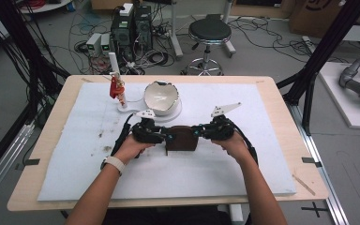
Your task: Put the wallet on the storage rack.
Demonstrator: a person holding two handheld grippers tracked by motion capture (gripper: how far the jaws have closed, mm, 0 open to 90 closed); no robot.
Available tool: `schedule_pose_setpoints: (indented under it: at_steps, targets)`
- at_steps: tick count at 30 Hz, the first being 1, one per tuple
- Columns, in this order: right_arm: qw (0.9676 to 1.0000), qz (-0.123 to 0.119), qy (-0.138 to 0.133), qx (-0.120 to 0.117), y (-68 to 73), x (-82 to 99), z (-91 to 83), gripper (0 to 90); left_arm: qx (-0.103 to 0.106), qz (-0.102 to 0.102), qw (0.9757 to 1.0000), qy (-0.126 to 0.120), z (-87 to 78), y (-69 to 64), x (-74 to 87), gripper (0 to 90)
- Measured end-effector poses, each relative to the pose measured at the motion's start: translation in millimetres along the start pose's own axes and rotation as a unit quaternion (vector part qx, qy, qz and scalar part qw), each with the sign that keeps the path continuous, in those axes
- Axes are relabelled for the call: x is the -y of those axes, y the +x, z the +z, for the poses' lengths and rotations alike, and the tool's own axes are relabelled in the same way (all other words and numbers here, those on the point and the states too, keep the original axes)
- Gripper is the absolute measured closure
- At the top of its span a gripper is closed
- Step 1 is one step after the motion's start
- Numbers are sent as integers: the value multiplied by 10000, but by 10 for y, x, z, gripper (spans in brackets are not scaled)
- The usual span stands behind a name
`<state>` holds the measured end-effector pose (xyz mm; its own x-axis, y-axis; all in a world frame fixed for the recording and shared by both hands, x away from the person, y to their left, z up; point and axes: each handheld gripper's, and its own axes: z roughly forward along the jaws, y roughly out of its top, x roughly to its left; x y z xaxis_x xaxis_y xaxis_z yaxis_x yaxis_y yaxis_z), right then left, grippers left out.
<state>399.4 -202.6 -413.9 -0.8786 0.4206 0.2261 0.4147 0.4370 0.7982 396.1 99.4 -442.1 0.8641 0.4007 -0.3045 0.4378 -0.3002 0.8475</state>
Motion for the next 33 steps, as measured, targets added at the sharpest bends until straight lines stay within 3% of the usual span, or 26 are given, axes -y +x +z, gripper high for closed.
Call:
schedule_pose_setpoints:
  at_steps: [1, 3, 4, 5, 6, 8, 10, 12, 13, 14, 15, 17, 19, 23, 25, 26, 28, 30, 33]
  targets:
    - [10000, 2, -35, 10, -6, 6, -8, 697, 14, 43, 10000, -15, -9, -15, -6, 618]
    - [9999, -52, -132, 26, -19, 26, -22, 455, 49, 212, 9998, -31, -21, -51, -17, 634]
    - [9999, -52, -99, 120, -20, 36, -24, 380, 61, 353, 9994, -26, -19, -73, -19, 638]
    - [9995, -65, -22, 308, -32, 60, -9, 335, 85, 394, 9992, -49, -17, -80, -20, 642]
    - [9994, -55, 41, 353, -44, 78, 5, 316, 94, 436, 9990, -70, -16, -89, -22, 643]
    - [9997, 41, 187, 136, -75, 130, 62, 300, 153, 530, 9984, -84, -19, -92, -21, 646]
    - [9995, 18, 314, -26, -71, 146, 126, 316, 158, 593, 9981, -62, -25, -94, -21, 647]
    - [9983, -158, 445, -345, -41, 140, 189, 511, 75, 549, 9985, -6, -26, -95, -22, 636]
    - [9980, -263, 461, -346, -22, 132, 195, 547, -24, 532, 9986, 39, -30, -93, -23, 607]
    - [9979, -275, 436, -385, -19, 126, 190, 608, -255, 395, 9988, 93, -44, -92, -28, 554]
    - [9976, -240, 389, -516, -18, 120, 168, 644, -387, 275, 9988, 100, -57, -93, -35, 445]
    - [9989, -275, 239, -310, -12, 115, 118, 659, -627, 288, 9976, -59, -163, -129, -39, 346]
    - [9994, -161, 136, -284, -28, 135, 60, 663, -838, 287, 9954, -358, -286, -162, -12, 341]
    - [9999, -8, -135, 53, -60, 175, -69, 663, -1502, 258, 9838, -943, -666, -214, 132, 285]
    - [9994, 69, -263, 232, -55, 180, -140, 663, -1942, 217, 9745, -1107, -885, -231, 262, 284]
    - [9991, 86, -300, 299, -52, 177, -167, 663, -2205, 205, 9683, -1158, -1025, -236, 353, 278]
    - [9977, 128, -460, 478, -44, 162, -232, 662, -2538, 114, 9583, -1305, -1245, -234, 494, 270]
    - [9962, 151, -584, 636, -34, 139, -271, 662, -2792, -131, 9502, -1379, -1479, -214, 576, 220]
    - [9943, 163, -694, 799, -16, 71, -298, 662, -3032, -173, 9408, -1506, -1713, -225, 642, 205]
